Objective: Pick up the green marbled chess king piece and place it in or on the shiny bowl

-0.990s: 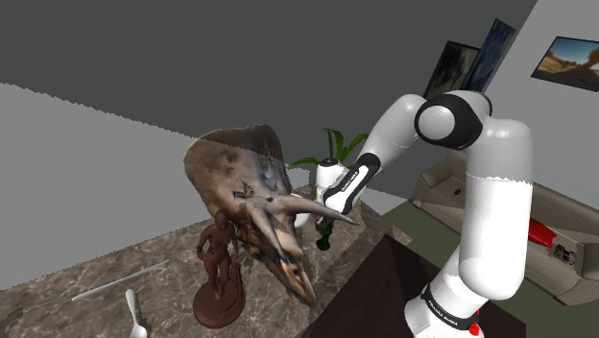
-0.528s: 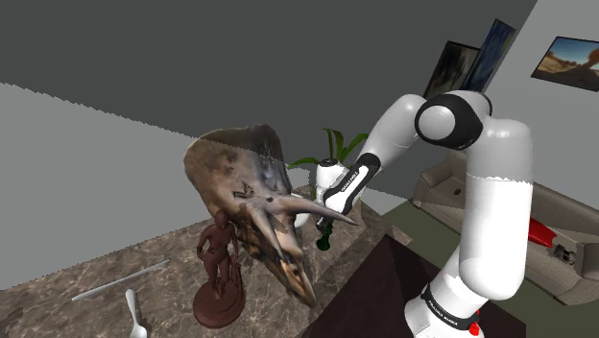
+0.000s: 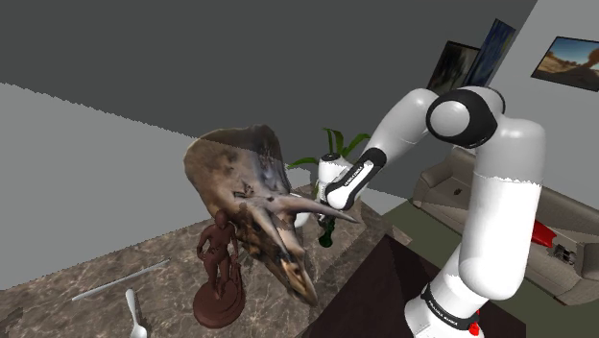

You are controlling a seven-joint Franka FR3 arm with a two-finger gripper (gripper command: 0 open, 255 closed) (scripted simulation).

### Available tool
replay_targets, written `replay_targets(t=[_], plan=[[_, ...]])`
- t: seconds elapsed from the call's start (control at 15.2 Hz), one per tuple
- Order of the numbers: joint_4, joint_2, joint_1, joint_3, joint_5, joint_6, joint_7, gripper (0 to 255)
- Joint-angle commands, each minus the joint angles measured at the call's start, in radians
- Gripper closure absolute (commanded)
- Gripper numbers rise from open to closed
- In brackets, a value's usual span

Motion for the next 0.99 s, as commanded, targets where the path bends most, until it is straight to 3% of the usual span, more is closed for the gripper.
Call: replay_targets(t=[0.0,0.92], plan=[[-0.002,-0.028,0.002,0.006,0.006,-0.026,-0.005,255],[-0.015,-0.218,0.001,0.016,0.035,-0.201,-0.048,255]])
